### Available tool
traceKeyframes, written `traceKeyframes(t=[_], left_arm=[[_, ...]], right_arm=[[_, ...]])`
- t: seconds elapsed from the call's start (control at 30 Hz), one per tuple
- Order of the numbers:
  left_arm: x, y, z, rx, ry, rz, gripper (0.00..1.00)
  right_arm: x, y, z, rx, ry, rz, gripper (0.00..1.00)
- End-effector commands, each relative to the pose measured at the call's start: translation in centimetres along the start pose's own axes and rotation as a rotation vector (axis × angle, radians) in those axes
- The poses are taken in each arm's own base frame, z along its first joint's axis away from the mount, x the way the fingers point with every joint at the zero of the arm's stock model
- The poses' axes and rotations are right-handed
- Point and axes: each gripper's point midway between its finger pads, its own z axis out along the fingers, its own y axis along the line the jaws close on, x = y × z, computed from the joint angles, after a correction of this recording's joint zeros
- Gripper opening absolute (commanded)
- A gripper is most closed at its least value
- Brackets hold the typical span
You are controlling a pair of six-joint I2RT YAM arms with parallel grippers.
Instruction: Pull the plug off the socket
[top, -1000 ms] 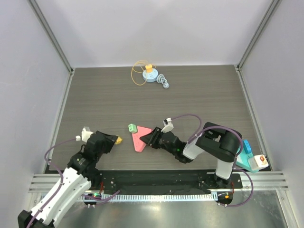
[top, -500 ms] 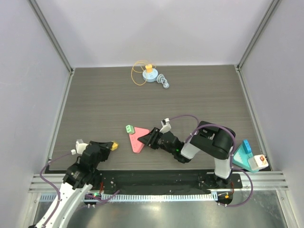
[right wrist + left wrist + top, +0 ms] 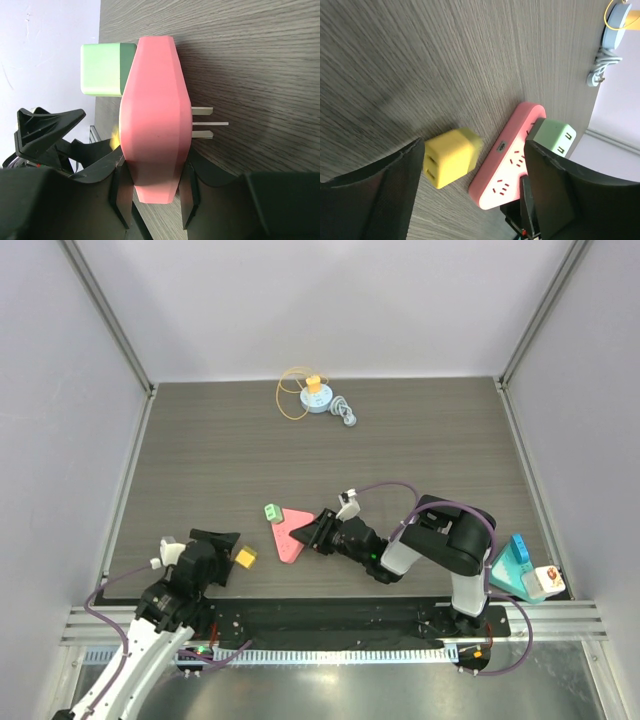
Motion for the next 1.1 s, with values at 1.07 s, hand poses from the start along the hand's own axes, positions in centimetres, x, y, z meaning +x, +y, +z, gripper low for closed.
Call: traceKeyframes(t=[1.07], left_arm=[[8.0,-11.6,0.6,0.130,0.386,0.859,0.80]], right_arm=[[2.4,-3.3,0.1,0.073,0.107,-0.091,0.01]])
